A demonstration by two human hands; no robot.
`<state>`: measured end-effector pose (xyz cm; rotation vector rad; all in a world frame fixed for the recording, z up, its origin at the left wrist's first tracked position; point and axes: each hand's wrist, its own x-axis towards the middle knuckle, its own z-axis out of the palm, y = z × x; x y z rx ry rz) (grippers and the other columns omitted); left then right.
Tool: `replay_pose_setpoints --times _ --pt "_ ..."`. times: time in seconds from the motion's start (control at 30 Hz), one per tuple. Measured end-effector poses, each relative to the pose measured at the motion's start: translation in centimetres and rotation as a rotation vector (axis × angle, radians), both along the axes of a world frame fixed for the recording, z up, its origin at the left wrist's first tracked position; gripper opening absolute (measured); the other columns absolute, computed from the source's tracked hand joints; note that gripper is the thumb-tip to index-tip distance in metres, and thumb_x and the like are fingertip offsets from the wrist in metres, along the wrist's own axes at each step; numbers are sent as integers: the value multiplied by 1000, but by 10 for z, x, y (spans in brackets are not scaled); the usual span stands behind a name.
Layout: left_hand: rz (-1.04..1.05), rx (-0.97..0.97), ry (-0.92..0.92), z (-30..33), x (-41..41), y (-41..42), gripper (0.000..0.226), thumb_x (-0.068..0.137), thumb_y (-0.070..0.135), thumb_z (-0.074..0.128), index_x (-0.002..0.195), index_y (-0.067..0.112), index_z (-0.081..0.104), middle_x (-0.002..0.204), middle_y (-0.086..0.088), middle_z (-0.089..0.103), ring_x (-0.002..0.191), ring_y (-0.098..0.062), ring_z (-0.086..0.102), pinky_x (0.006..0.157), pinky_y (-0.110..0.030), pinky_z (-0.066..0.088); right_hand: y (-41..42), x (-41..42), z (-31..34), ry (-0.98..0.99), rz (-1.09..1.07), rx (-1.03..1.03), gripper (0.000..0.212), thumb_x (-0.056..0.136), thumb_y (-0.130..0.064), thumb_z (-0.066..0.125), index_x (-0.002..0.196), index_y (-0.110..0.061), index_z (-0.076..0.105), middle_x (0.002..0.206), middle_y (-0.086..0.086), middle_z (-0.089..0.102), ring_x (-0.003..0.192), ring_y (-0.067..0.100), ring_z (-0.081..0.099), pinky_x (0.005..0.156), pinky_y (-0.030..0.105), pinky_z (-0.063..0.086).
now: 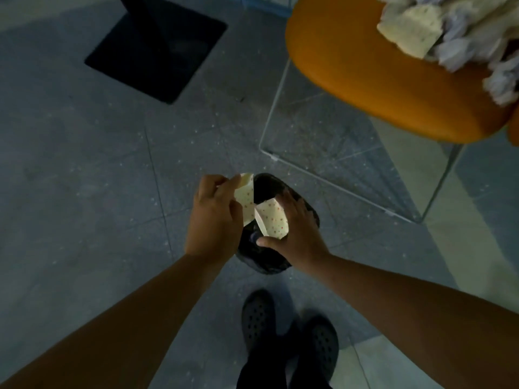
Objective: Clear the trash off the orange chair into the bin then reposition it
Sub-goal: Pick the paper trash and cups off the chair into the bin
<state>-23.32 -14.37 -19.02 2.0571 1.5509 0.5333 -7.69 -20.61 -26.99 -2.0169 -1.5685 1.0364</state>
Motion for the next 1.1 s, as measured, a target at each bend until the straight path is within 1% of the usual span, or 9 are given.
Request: replay_pose_setpoints --times 0.07,0.17,0.3,0.37,0.53,0.7,0.83,0.93,1.1 --pt "-18 43 -17 -14 0 -9 41 92 2 48 131 13 55 123 -8 47 109 -25 51 82 -31 50 -9 4 -10 -2 -16 -8 103 66 -55 78 149 -24 24 159 3 21 146 27 18 113 54 26" --pt "-63 19 -25 -40 6 -13 43 92 2 49 134 13 52 125 -9 48 109 -28 53 86 -37 53 -26 15 -13 29 -20 61 95 66 -47 81 144 -23 32 155 2 28 143 23 27 107 53 36" --pt "-163 -355 145 -77 23 -9 54 97 18 50 147 24 32 147 -7 39 132 -28 41 107 -40 40 -40 33 -11 77 18 26 84 75 -41 77 144 -28 31 157 -4 22 141 19 28 108 51 37" --pt "-186 -441 194 -84 29 -6 55 98 22 50 148 26 30 152 -7 36 136 -28 38 111 -39 34 -39 38 -9 91 21 24 80 77 -39 76 144 -27 33 156 -4 23 140 18 30 109 47 37" --pt "-175 -307 120 -62 40 1 46 96 18 51 141 20 43 146 -7 44 133 -26 43 109 -37 37 -27 44 5 106 3 55 74 79 -40 73 142 -24 37 153 0 29 139 19 32 110 44 37" --pt "-193 -211 33 -17 50 21 34 95 14 52 129 12 55 127 -10 55 114 -24 55 92 -27 44 -11 48 37 115 -21 113 62 85 -39 67 138 -22 41 150 2 32 138 18 33 109 37 38" --pt "-229 -162 -19 29 65 41 32 95 20 53 127 15 56 126 -7 56 113 -22 56 96 -32 48 10 57 73 113 -35 167 52 90 -34 63 137 -20 44 145 2 37 135 16 35 106 29 36" --pt "-263 -136 -54 66 80 64 31 96 21 54 126 14 56 126 -7 55 114 -23 55 96 -36 48 35 66 103 82 -54 224 49 92 -30 61 136 -19 44 145 0 37 134 17 38 104 28 37" --pt "-322 -99 -54 122 107 116 32 98 23 51 129 17 54 131 -5 53 114 -21 55 89 -25 43 84 90 149 49 -119 276 47 95 -33 56 138 -25 40 150 -3 31 138 18 31 108 39 37"
